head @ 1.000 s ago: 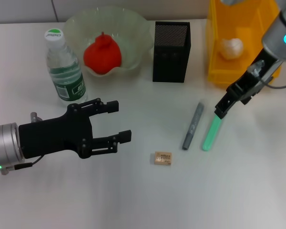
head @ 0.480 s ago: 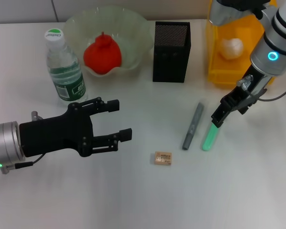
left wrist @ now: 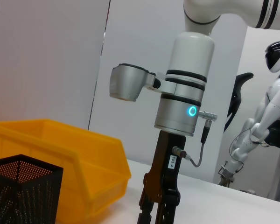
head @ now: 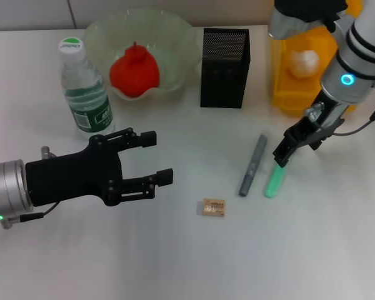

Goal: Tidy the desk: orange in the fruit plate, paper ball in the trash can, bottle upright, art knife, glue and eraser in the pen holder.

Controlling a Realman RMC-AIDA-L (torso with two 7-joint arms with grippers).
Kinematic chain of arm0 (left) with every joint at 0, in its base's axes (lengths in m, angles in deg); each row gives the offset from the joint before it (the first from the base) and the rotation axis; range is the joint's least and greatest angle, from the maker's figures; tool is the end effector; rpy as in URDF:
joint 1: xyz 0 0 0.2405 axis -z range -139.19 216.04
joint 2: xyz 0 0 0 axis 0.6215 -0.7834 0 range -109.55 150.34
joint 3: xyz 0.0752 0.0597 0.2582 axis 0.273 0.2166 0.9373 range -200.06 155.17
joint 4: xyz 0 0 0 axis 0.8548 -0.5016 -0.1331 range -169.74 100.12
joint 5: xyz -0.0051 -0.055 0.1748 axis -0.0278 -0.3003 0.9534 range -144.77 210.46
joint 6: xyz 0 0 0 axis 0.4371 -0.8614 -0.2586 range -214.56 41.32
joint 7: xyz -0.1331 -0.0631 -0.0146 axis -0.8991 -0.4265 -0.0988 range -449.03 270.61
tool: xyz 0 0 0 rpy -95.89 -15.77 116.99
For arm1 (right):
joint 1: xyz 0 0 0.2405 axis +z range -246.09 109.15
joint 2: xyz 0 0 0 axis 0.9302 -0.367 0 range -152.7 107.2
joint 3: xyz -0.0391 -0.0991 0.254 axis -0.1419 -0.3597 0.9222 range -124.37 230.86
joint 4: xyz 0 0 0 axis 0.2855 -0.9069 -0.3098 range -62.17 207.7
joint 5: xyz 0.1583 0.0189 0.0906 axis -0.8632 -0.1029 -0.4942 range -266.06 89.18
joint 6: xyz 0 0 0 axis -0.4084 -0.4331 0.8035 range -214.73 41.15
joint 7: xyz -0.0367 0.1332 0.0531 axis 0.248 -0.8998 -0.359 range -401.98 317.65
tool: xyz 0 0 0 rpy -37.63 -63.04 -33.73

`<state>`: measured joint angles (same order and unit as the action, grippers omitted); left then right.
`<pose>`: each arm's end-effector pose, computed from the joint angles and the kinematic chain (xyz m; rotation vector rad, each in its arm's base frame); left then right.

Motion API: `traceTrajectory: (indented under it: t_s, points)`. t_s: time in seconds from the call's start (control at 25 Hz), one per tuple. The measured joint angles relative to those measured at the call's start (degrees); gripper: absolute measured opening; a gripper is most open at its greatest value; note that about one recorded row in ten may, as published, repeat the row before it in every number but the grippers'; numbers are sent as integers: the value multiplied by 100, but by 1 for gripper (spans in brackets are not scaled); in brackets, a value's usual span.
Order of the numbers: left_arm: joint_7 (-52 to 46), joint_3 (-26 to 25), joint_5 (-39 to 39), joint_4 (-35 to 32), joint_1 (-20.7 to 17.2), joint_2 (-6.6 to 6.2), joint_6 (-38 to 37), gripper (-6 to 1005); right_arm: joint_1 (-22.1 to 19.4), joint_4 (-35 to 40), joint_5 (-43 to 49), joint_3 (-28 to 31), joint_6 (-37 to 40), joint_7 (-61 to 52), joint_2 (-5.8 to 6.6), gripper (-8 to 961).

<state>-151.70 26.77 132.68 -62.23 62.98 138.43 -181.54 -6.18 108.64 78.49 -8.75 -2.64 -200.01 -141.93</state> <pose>-0.2636 0.2716 -0.0303 -2.7433 -0.4488 -0.9654 0.1907 0.3968 -0.0388 -2.3399 1.3208 -0.7897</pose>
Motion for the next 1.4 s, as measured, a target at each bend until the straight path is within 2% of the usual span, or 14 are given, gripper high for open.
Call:
traceTrajectory:
  t_s: [0.64,1.4]
  points:
    - [25,-5,0,0,11,9,0,811,226,-466,-20,-86,-374,-19,-38,784]
    - [42,-40,-1,0,18,9,9,810,275,-640,-1,-146,-563,-22,-45,748]
